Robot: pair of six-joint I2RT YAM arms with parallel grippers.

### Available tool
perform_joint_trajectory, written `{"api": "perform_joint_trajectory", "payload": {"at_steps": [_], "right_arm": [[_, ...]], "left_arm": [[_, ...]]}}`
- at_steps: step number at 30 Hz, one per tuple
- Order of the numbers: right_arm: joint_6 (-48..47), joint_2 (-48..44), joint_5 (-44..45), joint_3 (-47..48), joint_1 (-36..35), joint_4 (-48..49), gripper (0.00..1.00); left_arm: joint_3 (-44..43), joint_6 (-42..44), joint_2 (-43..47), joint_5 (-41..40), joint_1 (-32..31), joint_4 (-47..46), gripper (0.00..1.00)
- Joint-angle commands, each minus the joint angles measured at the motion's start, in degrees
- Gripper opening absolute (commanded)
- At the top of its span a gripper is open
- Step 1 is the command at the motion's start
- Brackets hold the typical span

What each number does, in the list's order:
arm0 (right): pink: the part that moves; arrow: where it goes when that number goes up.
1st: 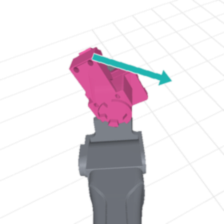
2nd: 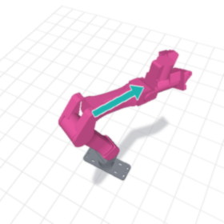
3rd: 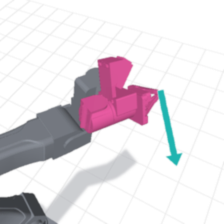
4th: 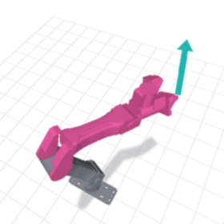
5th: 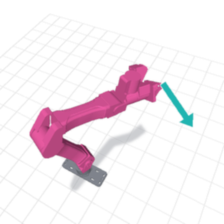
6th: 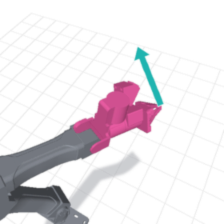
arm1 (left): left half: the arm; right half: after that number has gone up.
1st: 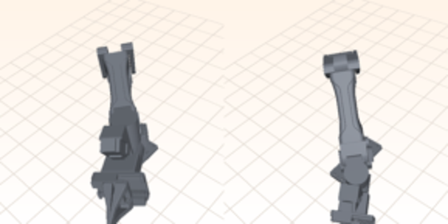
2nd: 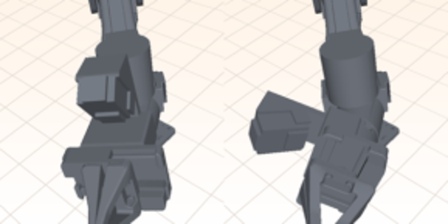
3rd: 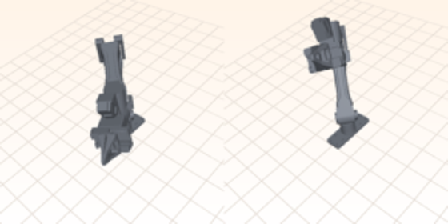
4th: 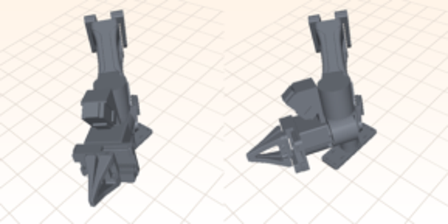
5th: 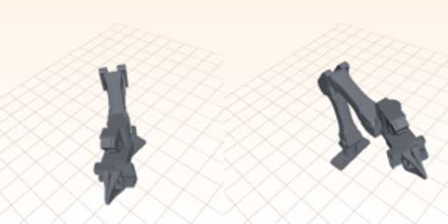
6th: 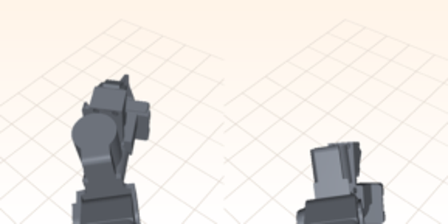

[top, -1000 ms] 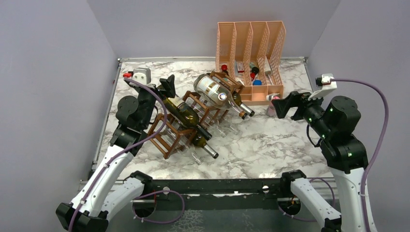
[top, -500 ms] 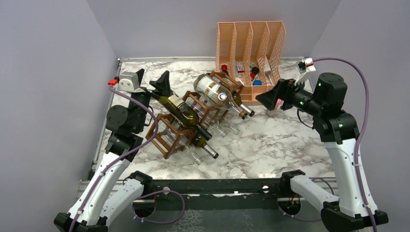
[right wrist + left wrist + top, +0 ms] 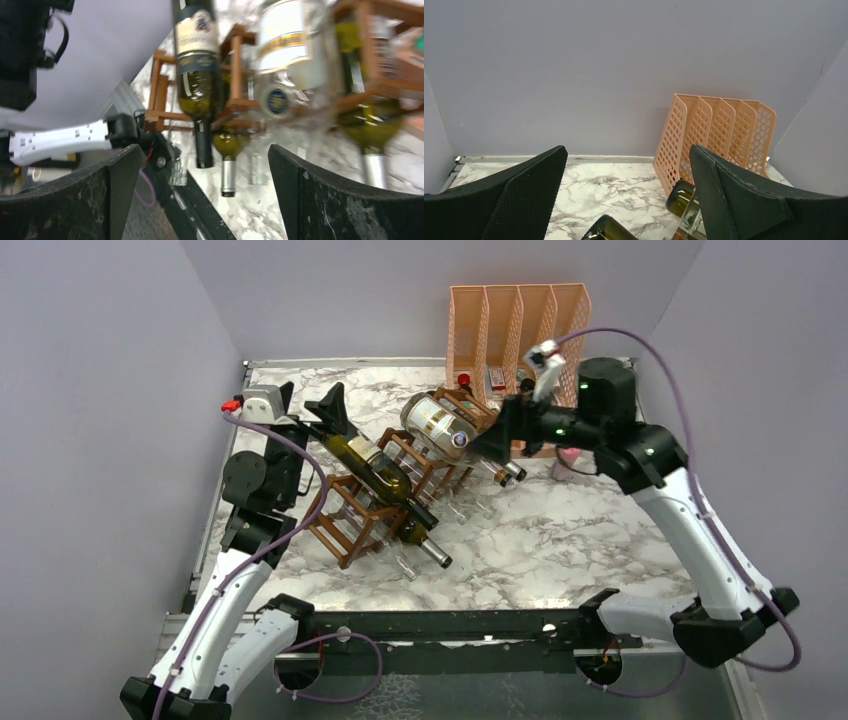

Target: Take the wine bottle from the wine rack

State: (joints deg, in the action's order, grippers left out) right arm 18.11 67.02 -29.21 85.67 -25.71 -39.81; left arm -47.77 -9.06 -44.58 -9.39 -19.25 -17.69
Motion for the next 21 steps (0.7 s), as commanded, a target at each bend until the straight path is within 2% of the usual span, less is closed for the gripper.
{"api": "perform_joint_trajectory", "payload": {"at_steps": [1,4,13,17,21], "right_arm": [[0.29,5.20,10.91,4.09,-13.78,0.92,1.00],[2.10,8.39,19.45,4.59,-20.79,0.41,1.00],[5.04,19.41,37.22,6.58,-38.06,-5.34,1.00],[5.13,23.24,43.92,6.48,-39.48,-9.94,1.00],[1.43,24.06,44.50,3.41,-39.46,-9.68,1.00]], "left_arm": [[0.56,-0.23,-0.20,0.50,0.84,-1.99,0.99],[0.74,-0.17,-0.25,-0.11,0.94,-1.99,0.99],[0.66,-2.21,-1.05,1.98,2.94,-1.99,0.99],[0.63,-1.97,-0.89,1.78,3.16,-2.00,0.99],[0.75,-1.93,-0.87,1.71,3.19,-2.00,0.99]]}}
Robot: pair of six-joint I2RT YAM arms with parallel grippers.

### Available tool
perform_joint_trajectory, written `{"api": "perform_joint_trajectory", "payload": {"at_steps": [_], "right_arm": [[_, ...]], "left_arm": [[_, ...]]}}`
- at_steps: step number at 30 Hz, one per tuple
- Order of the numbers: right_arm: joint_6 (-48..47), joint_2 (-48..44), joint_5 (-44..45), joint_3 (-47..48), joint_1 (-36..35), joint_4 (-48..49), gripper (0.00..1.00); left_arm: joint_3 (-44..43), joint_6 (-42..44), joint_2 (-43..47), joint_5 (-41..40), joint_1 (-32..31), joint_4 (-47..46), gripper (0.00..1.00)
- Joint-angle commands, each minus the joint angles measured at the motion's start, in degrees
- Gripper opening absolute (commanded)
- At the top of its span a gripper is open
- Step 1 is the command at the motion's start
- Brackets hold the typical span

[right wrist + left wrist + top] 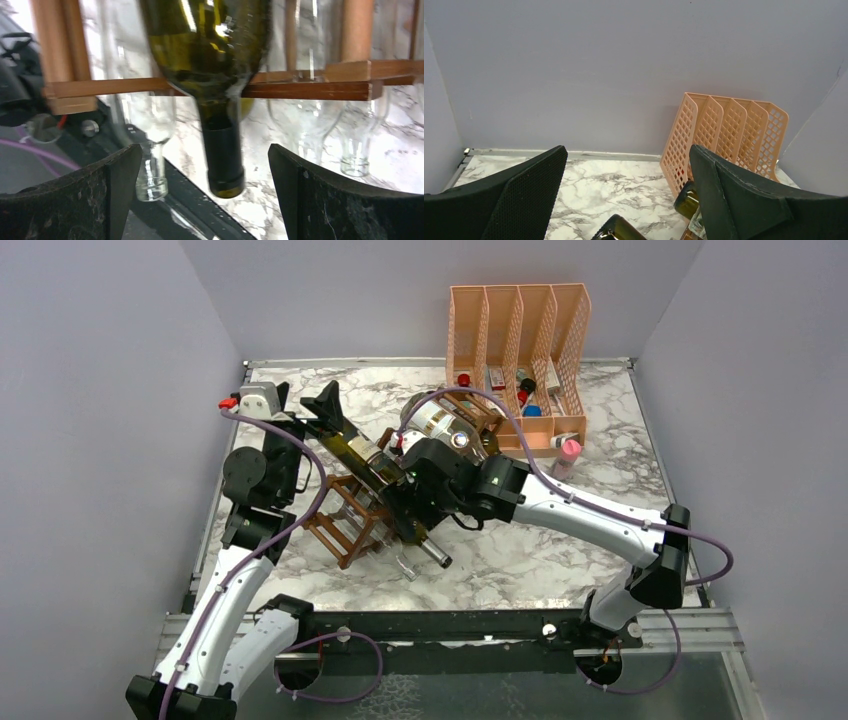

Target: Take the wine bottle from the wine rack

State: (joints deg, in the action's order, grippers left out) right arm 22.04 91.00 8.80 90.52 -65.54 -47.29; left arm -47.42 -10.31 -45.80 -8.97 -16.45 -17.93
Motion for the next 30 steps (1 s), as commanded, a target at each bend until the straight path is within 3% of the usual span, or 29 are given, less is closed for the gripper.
{"api": "perform_joint_trajectory", "payload": {"at_steps": [1,11,15,30], "right_arm": [[-3.55,-0.25,6.11,-2.78,0.36,-0.69,0.99],[-10.11,-2.65,2.90,-12.12,0.33,15.22,0.90],[-10.91,-1.65,3.16,-12.34,0.32,16.59,0.83],[-13.52,0.72,3.76,-13.43,0.33,19.94,0.73]], "left_arm": [[0.40,-0.68,0.39,1.29,0.37,-1.75,0.99],[0.61,-0.60,0.21,1.31,0.64,-1.84,0.99],[0.85,-0.46,-0.63,1.28,0.67,-2.02,0.99],[0.67,-1.91,-1.31,3.35,2.46,-2.28,0.99]]}}
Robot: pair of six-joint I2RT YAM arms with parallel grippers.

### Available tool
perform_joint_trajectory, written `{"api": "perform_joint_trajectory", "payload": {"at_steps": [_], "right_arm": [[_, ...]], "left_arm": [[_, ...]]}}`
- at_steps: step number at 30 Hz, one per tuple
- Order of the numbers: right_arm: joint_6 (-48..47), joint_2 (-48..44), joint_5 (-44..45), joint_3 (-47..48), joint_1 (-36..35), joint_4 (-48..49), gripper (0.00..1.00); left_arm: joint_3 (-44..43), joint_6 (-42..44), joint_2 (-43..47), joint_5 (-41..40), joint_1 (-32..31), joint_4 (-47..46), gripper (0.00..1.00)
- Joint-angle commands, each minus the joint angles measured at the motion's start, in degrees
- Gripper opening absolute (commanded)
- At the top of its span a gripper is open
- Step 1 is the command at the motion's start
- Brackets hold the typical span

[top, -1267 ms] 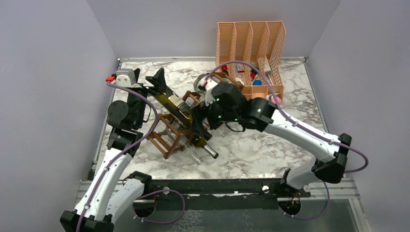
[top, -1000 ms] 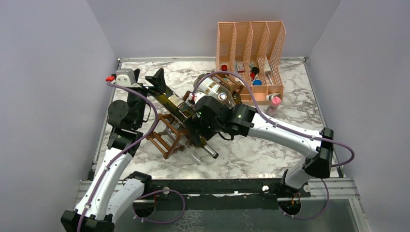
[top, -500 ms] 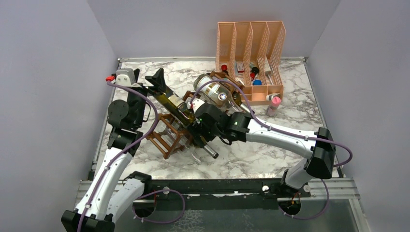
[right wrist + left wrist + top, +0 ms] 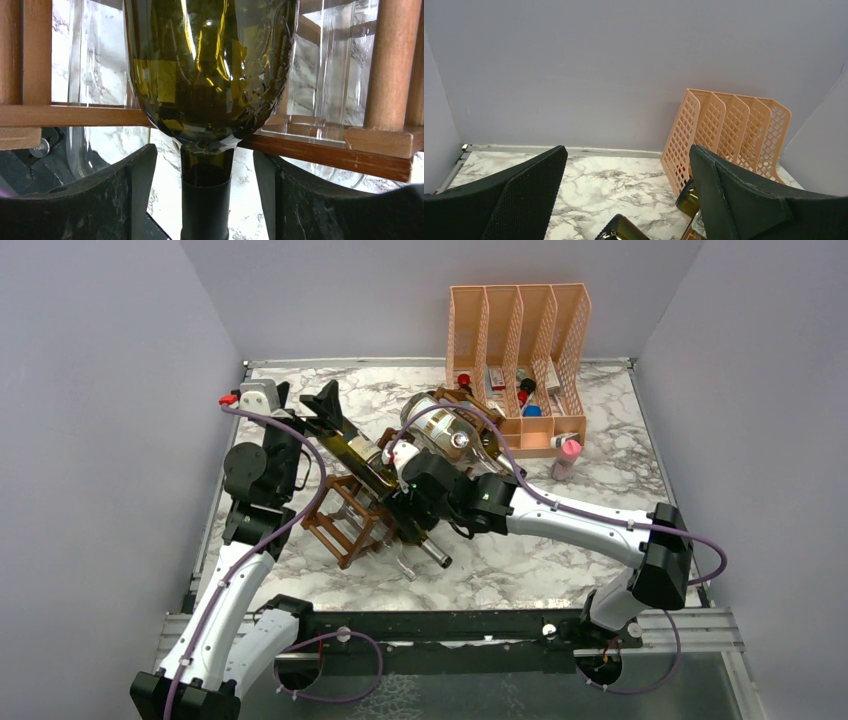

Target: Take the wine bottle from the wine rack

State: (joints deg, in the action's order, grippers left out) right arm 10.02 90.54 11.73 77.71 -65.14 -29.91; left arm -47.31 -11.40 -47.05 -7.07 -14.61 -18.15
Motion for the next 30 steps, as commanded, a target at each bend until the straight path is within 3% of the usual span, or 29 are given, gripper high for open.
{"api": "perform_joint_trajectory", "payload": {"at_steps": [1,7,10,20,27,30], "right_arm": [[-1.69,1.34,1.09,-0.74,-0.01,2.69,0.72],[-1.99,1.12,0.85,-1.43,-0.03,4.80,0.65],[-1.09,1.76,0.90,-0.67,-0.02,4.50,0.54],[0.75,-2.01,-0.11,-1.98,-0.06,6.68,0.31],[2.91,-7.35,0.11,-3.59,-0.01,8.15,0.15],[3.89,-9.59,1.37,-4.56,-0.01,9.18,0.03]], "left_arm": [[0.50,-0.90,-0.14,1.59,0.76,-2.11,0.99],[0.64,-0.82,0.07,1.51,0.88,-2.15,0.99],[0.64,-0.75,-0.14,1.49,0.81,-2.15,0.99],[0.55,0.11,1.34,0.79,1.28,-2.08,0.99],[0.14,2.89,3.35,-4.44,1.84,-0.48,0.99],[-0.69,3.32,3.42,-8.29,2.06,1.60,0.97]]}}
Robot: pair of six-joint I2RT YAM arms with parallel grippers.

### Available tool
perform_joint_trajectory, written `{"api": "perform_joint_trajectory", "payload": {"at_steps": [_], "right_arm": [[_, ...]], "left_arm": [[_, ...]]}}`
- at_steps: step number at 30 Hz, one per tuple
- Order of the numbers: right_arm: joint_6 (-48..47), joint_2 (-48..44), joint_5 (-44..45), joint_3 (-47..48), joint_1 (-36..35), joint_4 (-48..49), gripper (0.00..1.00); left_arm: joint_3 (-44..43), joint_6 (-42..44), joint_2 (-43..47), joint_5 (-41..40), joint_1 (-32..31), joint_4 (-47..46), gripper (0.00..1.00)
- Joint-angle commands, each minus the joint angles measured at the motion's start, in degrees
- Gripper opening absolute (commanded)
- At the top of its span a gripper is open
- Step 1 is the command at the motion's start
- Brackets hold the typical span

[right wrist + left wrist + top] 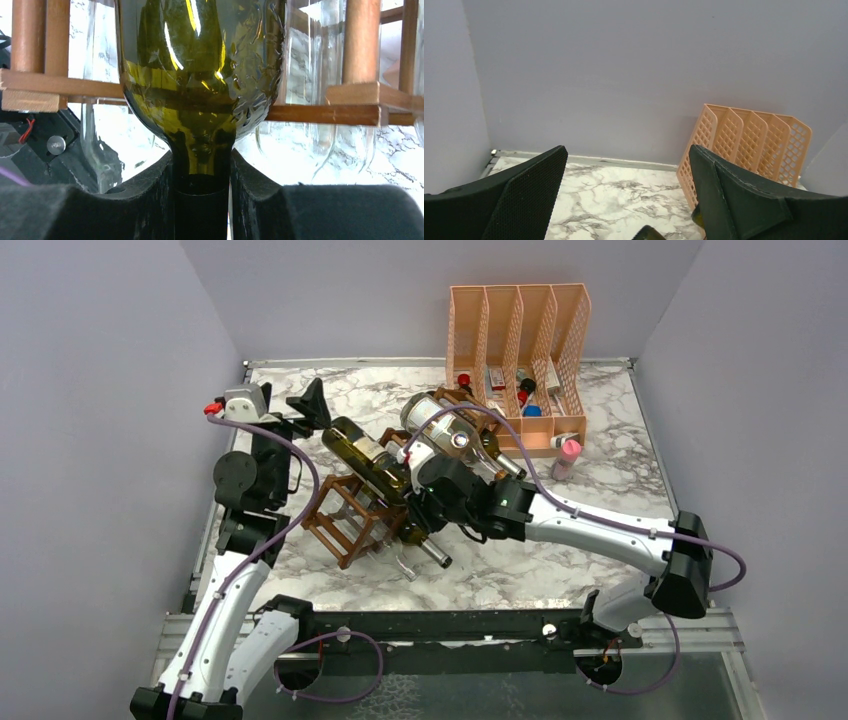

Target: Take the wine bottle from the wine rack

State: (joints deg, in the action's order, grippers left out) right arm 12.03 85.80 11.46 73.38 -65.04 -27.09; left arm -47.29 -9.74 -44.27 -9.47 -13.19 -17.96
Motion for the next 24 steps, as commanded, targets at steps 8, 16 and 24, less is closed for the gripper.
{"api": "perform_joint_trajectory", "payload": {"at_steps": [8,16,24], "right_arm": [[3.05,-9.53,3.16,-1.93,-0.10,10.01,0.01],[1.79,-14.15,8.88,4.14,-0.14,5.38,0.01],[2.63,-18.57,15.58,12.70,-0.17,-9.01,0.01]], "left_arm": [[-1.05,1.47,1.39,-11.09,0.71,3.17,0.97],[-1.23,1.76,1.80,-12.22,0.75,3.52,0.97],[-0.80,1.78,1.45,-2.59,0.72,1.27,0.98]]}}
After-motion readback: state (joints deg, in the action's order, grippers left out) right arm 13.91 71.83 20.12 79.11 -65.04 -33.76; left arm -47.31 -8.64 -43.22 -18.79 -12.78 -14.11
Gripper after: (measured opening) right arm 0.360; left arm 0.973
